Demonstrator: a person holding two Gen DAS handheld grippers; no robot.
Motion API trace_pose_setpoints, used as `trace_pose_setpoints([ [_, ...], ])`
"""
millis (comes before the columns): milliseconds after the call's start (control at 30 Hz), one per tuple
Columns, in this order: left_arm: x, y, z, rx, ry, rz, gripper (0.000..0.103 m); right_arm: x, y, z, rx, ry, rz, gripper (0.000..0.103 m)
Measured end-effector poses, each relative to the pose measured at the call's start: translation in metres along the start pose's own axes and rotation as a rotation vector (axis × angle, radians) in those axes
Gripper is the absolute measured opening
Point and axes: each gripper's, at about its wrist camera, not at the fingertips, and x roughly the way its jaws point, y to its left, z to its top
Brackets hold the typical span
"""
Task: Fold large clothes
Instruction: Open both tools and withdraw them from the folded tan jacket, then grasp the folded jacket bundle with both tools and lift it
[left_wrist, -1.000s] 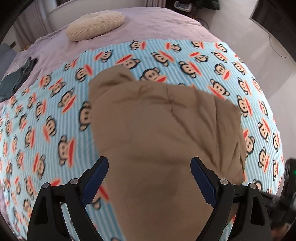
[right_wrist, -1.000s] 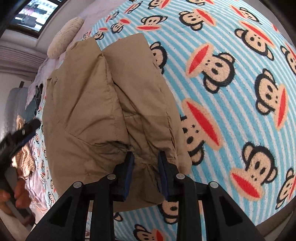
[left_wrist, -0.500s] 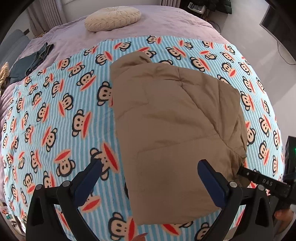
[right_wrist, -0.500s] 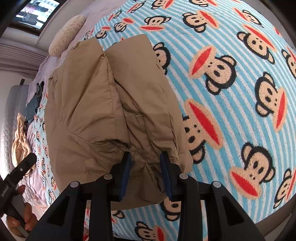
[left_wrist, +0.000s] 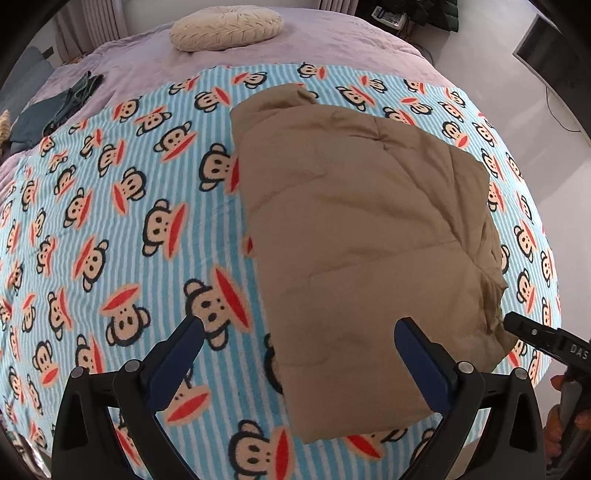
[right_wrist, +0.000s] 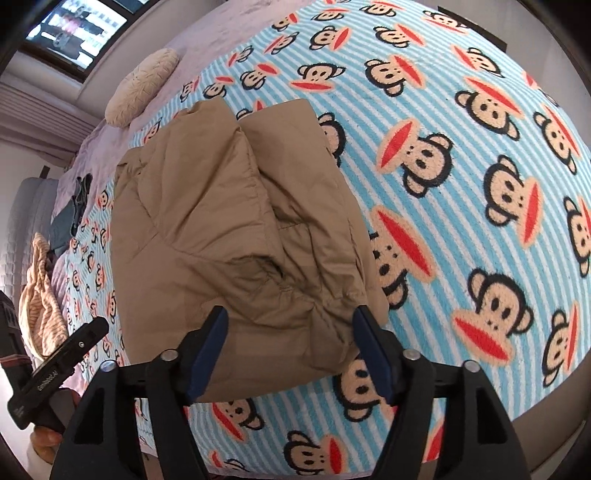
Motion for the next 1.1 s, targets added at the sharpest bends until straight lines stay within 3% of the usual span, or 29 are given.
trace_pose_setpoints([
  [133,-0.004,0.013,-0.008,-0.002,-0.006,-0.028,0.103,-0.004,0.006,-0.01,0.003,-0.02,-0.024,0.076],
  [167,-0.005,0.015,-0.01,0.002,-0.006,-0.034,0.103,-0.005,0.007,-0.013,0.008,-0.025,-0.025,0.084],
  [367,-0.01,0.028,-0.019,0.036,-0.015,-0.04,0.103,-0.013,0.016,-0.035,0.024,-0.054,-0.015,0.084],
  [600,-0.005,0.048,-0.022,0.023,0.0,-0.069,0.103,-0.02,0.016,-0.035,0.029,-0.081,0.017,0.087],
  [667,-0.001,0.054,-0.02,-0.004,0.011,-0.087,0.103,-0.022,0.014,-0.03,0.028,-0.086,0.021,0.088],
  [733,0.004,0.057,-0.016,-0.02,0.018,-0.094,0.103,-0.022,0.011,-0.021,0.026,-0.091,0.029,0.103],
  [867,0.012,0.062,-0.003,-0.066,0.027,-0.13,0.103,-0.016,0.005,0.002,0.01,-0.071,0.049,0.103],
  [1100,0.041,0.063,0.024,-0.153,0.075,-0.294,0.103,0.016,-0.016,0.063,-0.035,0.099,0.118,0.103],
])
